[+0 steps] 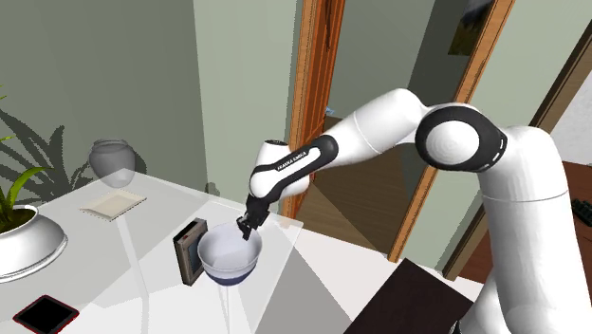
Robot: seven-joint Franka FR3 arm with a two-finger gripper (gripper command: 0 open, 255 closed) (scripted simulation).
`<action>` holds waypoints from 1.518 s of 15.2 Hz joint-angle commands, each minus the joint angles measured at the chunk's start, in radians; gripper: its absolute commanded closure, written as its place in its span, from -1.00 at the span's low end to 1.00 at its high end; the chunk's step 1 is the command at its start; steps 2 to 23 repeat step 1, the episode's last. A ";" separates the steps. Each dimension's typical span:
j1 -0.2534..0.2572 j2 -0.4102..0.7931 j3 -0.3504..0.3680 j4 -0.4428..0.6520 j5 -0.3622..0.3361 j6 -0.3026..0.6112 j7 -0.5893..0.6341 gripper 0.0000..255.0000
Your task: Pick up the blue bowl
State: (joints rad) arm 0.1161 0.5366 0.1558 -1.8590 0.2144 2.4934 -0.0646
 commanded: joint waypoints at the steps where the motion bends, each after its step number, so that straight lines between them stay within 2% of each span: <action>1: -0.001 -0.003 0.000 0.004 0.000 -0.007 0.000 1.00; 23: -0.001 -0.003 0.000 0.004 0.000 -0.007 0.000 1.00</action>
